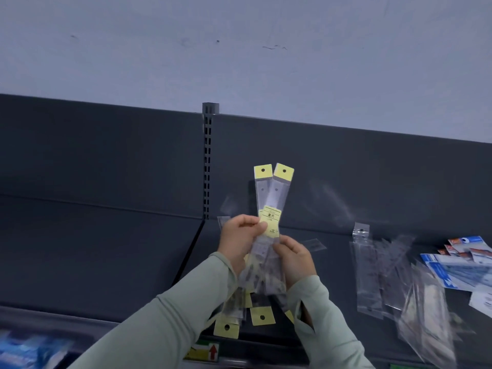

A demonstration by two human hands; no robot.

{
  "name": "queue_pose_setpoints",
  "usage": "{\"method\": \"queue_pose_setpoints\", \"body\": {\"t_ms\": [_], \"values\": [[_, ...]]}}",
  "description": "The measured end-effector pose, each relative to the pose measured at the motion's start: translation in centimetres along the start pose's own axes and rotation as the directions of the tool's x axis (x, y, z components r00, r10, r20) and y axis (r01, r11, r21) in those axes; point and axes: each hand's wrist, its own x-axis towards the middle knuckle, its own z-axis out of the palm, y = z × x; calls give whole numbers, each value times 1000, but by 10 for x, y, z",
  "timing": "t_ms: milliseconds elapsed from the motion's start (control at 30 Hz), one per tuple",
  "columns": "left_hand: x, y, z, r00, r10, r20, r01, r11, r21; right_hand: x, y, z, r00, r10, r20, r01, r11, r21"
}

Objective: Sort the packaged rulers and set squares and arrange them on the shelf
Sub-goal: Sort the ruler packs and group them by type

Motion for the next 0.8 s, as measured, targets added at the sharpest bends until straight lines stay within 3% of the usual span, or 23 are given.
{"method": "queue_pose_setpoints", "body": {"t_ms": [133, 200, 267, 300, 333, 367, 433, 500, 600, 667, 800], "values": [[5, -7, 13, 998, -46, 40, 44, 998, 46, -1, 3, -8, 999, -1, 45, -2, 999, 45], [11, -8, 15, 997, -57, 52, 48, 986, 160, 2, 3, -18, 1000, -7, -27, 9, 999, 52], [24, -12, 12, 999, 35, 13, -37, 939, 343, 8, 1, -30, 988, 17, -151, -7, 998, 62], [31, -16, 10, 995, 95, 33, -99, 868, 486, 11, 0, -35, 980, 49, -194, -33, 996, 86], [37, -19, 9, 987, 125, 104, -162, 723, 672, 14, 0, -40, 971, 84, -223, -63, 993, 101], [40, -22, 9, 974, 101, 204, -227, 505, 833, 17, 0, -44, 963, 109, -248, -86, 991, 100], [42, -29, 14, 940, -22, 340, -337, 88, 937, 19, 3, -50, 948, 136, -287, -118, 990, 81], [42, -34, 19, 925, -117, 362, -373, -92, 923, 19, 5, -51, 942, 166, -293, -136, 984, 118], [44, -36, 24, 922, -52, 385, -386, -226, 894, 17, 2, -50, 941, 198, -276, -173, 979, 113], [45, -35, 25, 921, -6, 389, -377, -262, 888, 14, -1, -52, 949, 203, -243, -191, 979, 69], [46, -23, 16, 943, 68, 326, -322, -62, 945, 7, -8, -53, 959, 191, -207, -187, 982, 42]]}}
